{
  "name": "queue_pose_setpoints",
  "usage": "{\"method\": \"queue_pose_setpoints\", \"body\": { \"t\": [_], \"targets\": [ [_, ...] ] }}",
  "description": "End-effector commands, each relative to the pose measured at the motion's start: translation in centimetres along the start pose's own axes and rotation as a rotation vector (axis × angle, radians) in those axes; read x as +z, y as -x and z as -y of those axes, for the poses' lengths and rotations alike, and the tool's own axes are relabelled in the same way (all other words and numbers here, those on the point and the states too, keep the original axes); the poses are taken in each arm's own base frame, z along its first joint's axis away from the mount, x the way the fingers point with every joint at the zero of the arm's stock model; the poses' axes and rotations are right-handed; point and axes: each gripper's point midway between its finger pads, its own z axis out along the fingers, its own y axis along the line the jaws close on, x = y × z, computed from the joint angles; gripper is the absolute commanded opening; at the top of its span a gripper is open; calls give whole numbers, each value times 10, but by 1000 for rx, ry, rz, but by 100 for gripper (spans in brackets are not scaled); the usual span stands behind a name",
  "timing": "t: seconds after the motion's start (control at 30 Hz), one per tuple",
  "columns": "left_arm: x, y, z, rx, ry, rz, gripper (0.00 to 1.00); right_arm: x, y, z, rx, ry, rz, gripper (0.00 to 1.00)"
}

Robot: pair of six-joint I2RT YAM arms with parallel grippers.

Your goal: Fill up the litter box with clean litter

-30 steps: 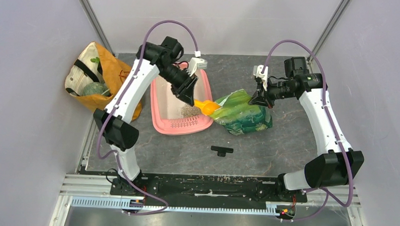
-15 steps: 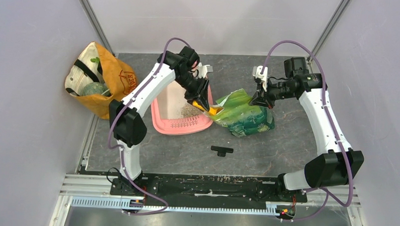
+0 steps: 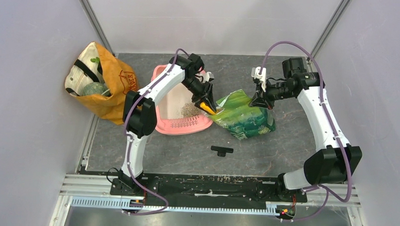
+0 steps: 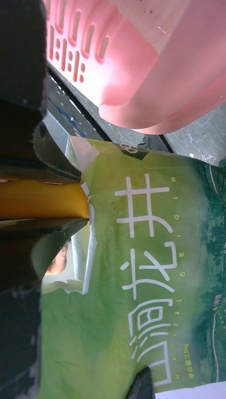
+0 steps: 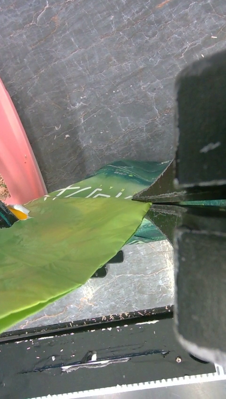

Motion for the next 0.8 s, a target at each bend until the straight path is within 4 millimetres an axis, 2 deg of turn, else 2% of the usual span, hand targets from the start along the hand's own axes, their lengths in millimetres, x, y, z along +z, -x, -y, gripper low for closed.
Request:
{"method": "queue_pose_setpoints", "body": {
  "t": [0.0,0.07,0.23,0.6,0.77],
  "targets": [
    [14,7,-8,-105,77,-1,2,-7,26,13,-97,-32,70,0],
    [19,11,-7,-102,91,11,2,-6,26,17,-93,-32,68,0],
    [35,21,-20,-133,152,28,2,-3,30,25,-81,-39,85,0],
    [73,30,-8,-67,62,24,2,8,27,29,-63,-27,95,0],
    [92,30,-19,-103,77,19,2,12,26,31,-50,-23,99,0]
  ]
}}
